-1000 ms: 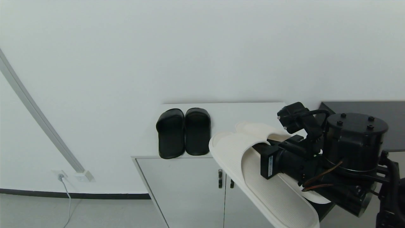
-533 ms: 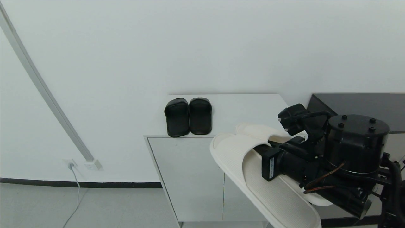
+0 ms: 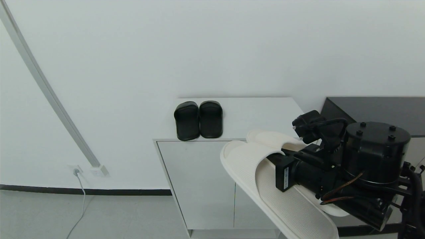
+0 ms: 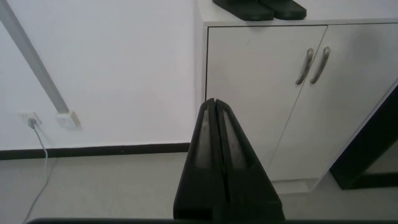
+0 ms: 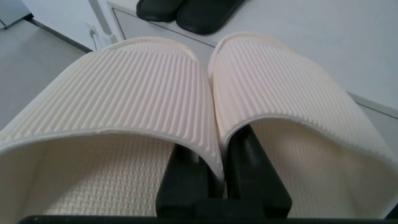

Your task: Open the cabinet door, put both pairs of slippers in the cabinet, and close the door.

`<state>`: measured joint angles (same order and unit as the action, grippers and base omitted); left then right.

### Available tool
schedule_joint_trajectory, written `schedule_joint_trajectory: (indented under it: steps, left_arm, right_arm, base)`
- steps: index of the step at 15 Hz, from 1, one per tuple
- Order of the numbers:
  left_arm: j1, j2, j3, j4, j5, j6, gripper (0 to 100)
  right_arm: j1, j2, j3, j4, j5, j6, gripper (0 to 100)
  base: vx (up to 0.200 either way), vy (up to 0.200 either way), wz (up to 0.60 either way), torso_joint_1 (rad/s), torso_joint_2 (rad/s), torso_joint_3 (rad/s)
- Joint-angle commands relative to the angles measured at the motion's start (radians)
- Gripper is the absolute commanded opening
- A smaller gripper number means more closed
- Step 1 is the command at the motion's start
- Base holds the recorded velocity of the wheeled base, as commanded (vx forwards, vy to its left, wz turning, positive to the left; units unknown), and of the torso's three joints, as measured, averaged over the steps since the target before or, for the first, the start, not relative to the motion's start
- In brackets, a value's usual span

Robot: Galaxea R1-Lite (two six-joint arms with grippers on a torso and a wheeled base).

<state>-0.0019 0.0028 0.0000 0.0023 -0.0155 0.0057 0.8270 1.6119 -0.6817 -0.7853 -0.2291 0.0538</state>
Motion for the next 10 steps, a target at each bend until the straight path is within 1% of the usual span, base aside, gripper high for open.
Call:
schedule_joint_trajectory:
  steps: [1,8,9,10]
  left_arm:
    - [0.000,0.000,0.000,-0.001,0.000,0.000,0]
    - [0.000,0.000,0.000,0.001,0.000,0.000,0]
    - [0.000,0.000,0.000,0.001,0.000,0.000,0]
    - [0.000,0.000,0.000,-0.001,0.000,0.000,0]
  right_arm:
    - [0.000,0.003,0.004,0.000,0.001,-0.005,0]
    - [0.001,0.003,0.013,-0.002,0.004,-0.012,0]
    - [0.001,0.005,0.013,-0.002,0.004,-0.012,0]
    - [0.001,0.005,0.013,-0.002,0.004,-0.012,0]
  base:
    - [0.000,0.000,0.00,0.000,0.00,0.000]
    - [0.000,0.000,0.00,0.000,0.00,0.000]
    - [0.000,0.000,0.00,-0.041,0.06,0.046]
    - [0.000,0.000,0.00,-0.124,0.31,0.168]
